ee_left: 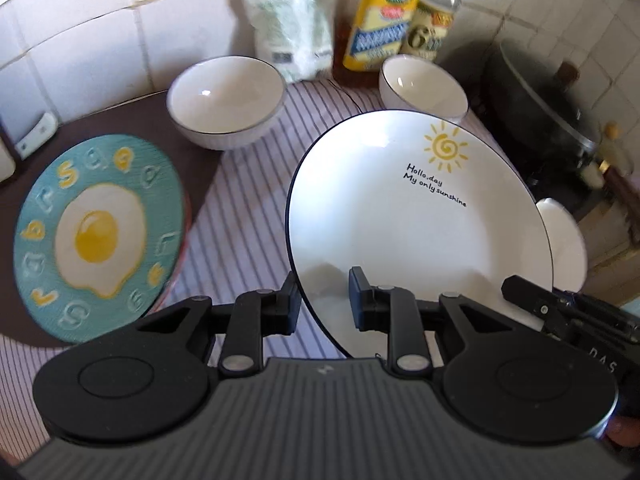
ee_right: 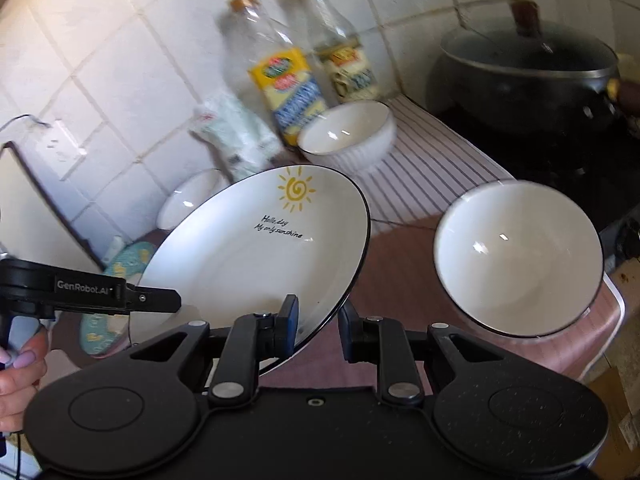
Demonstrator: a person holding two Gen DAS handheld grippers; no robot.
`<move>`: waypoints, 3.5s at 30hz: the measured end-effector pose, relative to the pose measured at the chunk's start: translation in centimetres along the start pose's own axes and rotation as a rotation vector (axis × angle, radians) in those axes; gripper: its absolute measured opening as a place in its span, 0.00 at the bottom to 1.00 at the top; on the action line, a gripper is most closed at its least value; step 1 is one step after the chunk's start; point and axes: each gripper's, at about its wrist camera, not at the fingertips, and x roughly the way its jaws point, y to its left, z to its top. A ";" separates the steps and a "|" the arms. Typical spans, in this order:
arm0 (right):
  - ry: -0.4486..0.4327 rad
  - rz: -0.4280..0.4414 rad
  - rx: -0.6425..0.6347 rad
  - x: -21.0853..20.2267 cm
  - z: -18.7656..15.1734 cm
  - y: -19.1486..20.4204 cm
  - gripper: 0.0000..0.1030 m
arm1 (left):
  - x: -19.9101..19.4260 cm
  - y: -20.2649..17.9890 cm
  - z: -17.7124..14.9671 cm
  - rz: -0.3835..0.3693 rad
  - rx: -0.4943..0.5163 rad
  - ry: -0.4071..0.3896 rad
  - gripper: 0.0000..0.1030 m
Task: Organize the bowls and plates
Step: 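Carry the white sun plate and lower it onto the egg plate, then open both grippers and pull back from the plate stack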
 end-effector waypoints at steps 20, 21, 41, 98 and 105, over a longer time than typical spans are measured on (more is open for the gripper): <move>0.025 0.114 -0.222 -1.9 3.5 12.3 0.26 | -9.8 9.9 -2.5 0.020 -0.184 -0.097 0.22; 0.028 0.117 -0.231 -1.7 3.5 12.9 0.26 | -10.0 10.6 -2.5 0.019 -0.198 -0.098 0.22; 0.190 0.183 -0.389 8.0 1.6 22.2 0.26 | -8.1 22.5 -4.5 0.102 -0.373 -0.058 0.24; 0.291 -0.062 -0.507 13.0 0.1 25.5 0.40 | -3.5 23.1 -3.8 0.206 -0.366 0.165 0.27; 0.205 0.040 -0.519 9.5 0.0 25.1 0.40 | -4.6 21.3 -4.7 0.213 -0.333 0.181 0.26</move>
